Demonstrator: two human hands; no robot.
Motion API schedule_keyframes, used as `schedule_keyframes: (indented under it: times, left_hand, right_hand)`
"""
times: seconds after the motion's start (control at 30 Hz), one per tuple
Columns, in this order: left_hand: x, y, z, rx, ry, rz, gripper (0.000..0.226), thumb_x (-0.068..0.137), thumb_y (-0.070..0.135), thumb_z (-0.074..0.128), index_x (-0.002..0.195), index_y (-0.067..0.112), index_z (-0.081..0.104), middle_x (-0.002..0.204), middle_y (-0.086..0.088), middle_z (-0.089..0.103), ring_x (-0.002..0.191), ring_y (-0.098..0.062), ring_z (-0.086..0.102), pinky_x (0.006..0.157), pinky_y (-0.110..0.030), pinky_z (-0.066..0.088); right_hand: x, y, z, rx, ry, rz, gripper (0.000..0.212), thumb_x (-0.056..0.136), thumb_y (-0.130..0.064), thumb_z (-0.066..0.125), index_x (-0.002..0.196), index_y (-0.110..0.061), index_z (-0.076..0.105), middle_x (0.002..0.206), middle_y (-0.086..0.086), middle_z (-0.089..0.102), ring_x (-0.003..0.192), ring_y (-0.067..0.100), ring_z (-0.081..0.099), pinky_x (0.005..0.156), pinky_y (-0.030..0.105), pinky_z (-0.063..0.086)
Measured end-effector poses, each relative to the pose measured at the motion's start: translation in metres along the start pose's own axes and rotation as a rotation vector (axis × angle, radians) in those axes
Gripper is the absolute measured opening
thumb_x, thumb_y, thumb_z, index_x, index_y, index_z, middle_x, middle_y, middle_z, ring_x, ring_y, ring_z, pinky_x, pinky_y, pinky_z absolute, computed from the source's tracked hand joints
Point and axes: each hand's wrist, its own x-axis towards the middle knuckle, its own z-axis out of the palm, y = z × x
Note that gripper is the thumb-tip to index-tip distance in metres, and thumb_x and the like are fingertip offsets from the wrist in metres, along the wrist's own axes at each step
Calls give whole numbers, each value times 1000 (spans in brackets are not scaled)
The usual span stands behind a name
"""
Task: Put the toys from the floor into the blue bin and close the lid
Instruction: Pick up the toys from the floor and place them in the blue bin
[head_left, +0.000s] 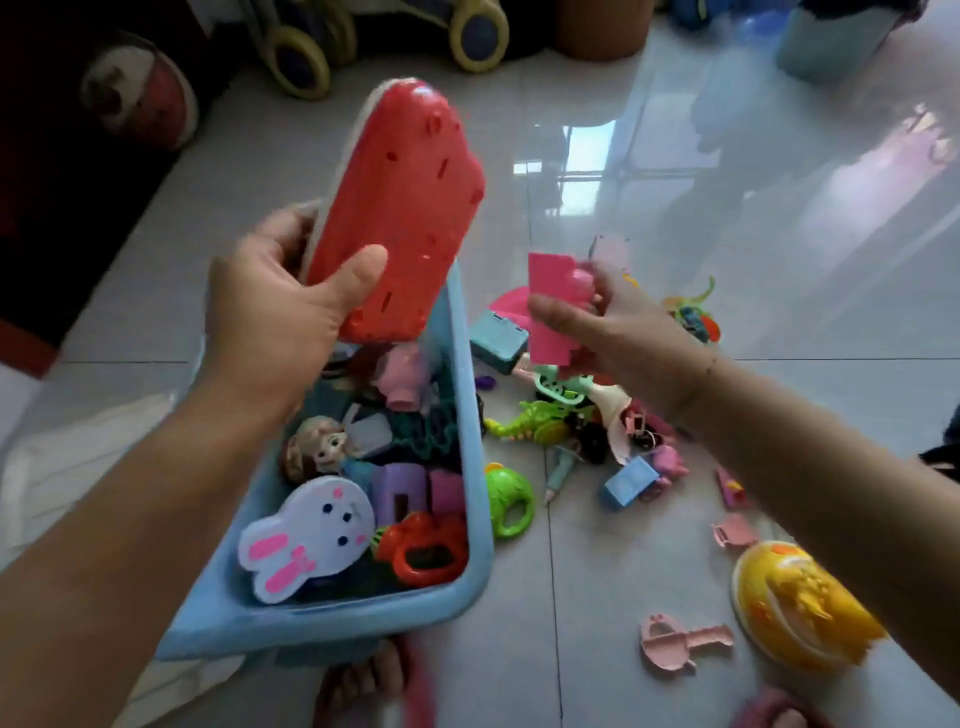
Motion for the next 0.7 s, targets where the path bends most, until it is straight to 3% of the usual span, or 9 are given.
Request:
schedule_keyframes:
  times: [0.07,0.17,0.27,0.4,0.5,0.6,0.7]
  left_hand:
    - [4,-22,-26,321,80,38,43,75,31,73,115,19,63,91,8,70,73,-3,63,70,-17,50]
    - [1,-65,-45,700,158,44,42,81,27,69,120,12,61,99,-15,70,83,-31,65,72,-34,46]
    - [3,-101,-39,883,132,-31,40,85,27,62,118,4,57,101,-26,65,86,-43,60,69,-41,41]
    - [11,-137,-14,933,-75,-115,52,88,35,58,128,3,50,130,-20,54,115,-40,52,93,-45,40]
    - [18,-149,-2,745,-198,-199,57,91,53,39,122,10,60,129,-15,57,120,-35,51,97,-40,39]
    - [28,-150,-7,508,-95,-452,53,98,49,31,113,10,64,112,-13,64,105,-31,57,84,-32,41]
    - [43,-174,-17,476,-43,-524,81,83,72,23,119,10,61,120,-15,62,110,-35,55,97,-41,43]
  right_hand:
    - [18,0,35,-73,-62,24,45,81,-20,68,119,-15,46,97,3,61,69,11,66,46,25,53]
    - [40,8,77,-279,-111,31,64,75,-26,76,127,-13,41,101,5,60,75,16,65,51,26,55]
    - [54,15,99,-642,-95,0,74,70,-38,79,129,-15,41,118,7,59,98,21,62,83,34,53]
    - [48,17,109,-824,-102,-28,78,76,-44,71,140,-19,33,136,8,37,122,20,46,102,27,35]
    - [43,22,105,-767,-69,-25,69,80,-38,69,138,-18,36,137,8,38,125,19,45,106,28,35]
    - [43,24,98,-664,-22,5,61,83,-35,67,135,-17,41,136,9,45,123,16,49,102,28,40]
    - [40,20,95,-595,-25,20,57,85,-32,66,134,-15,43,135,7,47,123,14,49,96,23,40]
